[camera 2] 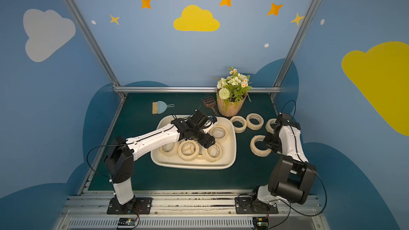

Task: Take out the art tape in the storage box
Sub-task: Place the art tape at the center of the board.

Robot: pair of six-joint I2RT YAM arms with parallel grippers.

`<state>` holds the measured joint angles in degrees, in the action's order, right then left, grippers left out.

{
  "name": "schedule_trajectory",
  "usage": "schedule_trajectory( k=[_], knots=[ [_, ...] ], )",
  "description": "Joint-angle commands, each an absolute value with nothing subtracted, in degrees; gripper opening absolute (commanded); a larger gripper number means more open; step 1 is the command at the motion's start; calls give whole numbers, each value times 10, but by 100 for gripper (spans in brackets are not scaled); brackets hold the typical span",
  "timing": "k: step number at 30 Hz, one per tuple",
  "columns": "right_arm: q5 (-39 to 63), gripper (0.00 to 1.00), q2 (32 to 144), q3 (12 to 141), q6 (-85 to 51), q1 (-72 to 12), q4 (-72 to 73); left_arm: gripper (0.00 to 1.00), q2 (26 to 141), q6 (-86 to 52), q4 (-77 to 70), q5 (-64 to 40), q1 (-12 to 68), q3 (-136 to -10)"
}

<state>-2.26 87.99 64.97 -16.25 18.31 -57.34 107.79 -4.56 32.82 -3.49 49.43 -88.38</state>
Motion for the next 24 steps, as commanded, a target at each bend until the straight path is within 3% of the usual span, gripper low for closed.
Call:
schedule_trajectory(
  k=[1, 20, 24],
  knots=[
    [-1, 0, 931, 662, -159, 190, -522, 84, 1092, -48, 347, -38, 503, -893],
    [-16, 2, 1091, 732, -169, 194, -450, 71, 1152, -29, 398, 38, 505, -928],
    [-25, 47, 1058, 714, -161, 191, -451, 69, 1155, -29, 400, 44, 504, -928]
  ],
)
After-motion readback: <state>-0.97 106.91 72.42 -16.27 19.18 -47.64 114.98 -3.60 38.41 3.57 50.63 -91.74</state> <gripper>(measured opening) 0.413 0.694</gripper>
